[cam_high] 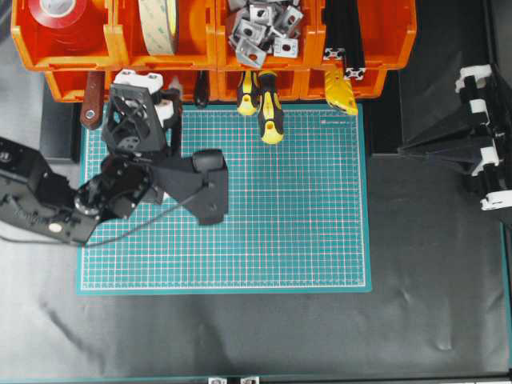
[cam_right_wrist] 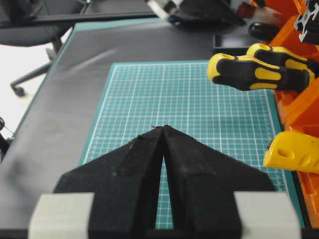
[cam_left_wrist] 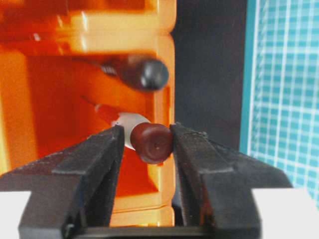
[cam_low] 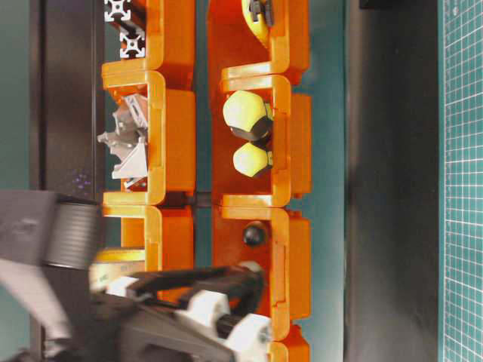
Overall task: Pick red screwdriver from container rack with left arm.
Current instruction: 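Close the left gripper on the red screwdriver handle, then pull the red screwdriver out of the rack toward the mat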
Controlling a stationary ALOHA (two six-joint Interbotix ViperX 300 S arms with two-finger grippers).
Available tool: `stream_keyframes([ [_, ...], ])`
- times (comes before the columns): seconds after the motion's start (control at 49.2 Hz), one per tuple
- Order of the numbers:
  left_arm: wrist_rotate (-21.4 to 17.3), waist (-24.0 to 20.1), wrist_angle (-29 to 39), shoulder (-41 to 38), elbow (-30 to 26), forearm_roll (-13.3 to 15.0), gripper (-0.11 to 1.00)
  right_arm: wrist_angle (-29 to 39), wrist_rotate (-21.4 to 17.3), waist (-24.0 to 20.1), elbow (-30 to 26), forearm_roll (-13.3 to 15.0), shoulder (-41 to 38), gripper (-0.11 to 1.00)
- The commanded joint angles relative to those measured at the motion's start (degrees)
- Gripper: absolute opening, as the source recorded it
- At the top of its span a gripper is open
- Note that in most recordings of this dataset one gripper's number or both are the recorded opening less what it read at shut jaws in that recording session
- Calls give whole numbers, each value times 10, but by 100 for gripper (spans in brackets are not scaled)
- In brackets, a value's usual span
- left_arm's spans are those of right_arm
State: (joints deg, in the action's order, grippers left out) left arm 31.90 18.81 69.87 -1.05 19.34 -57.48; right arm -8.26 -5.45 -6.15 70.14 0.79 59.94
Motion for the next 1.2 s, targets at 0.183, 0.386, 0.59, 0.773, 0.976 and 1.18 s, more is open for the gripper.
stream_keyframes([
  [0.183,-4,78,48,29,-59,-2,28,1,-4,-2,-9,1,6,0],
  [0.386,-11,152,97,44,-105,-2,24,9,-2,-2,-17,1,37,0],
  [0.59,-68,226,166,18,-195,-2,24,45,-6,1,-24,0,61,0],
  [0.773,-176,256,185,-33,-273,-3,24,77,-11,4,-27,-4,67,0],
  [0.976,-250,254,177,-71,-300,-2,24,82,-19,4,-33,-4,80,0],
  [1.18,-218,236,68,-72,-222,-2,24,94,-20,4,-41,-7,98,0],
])
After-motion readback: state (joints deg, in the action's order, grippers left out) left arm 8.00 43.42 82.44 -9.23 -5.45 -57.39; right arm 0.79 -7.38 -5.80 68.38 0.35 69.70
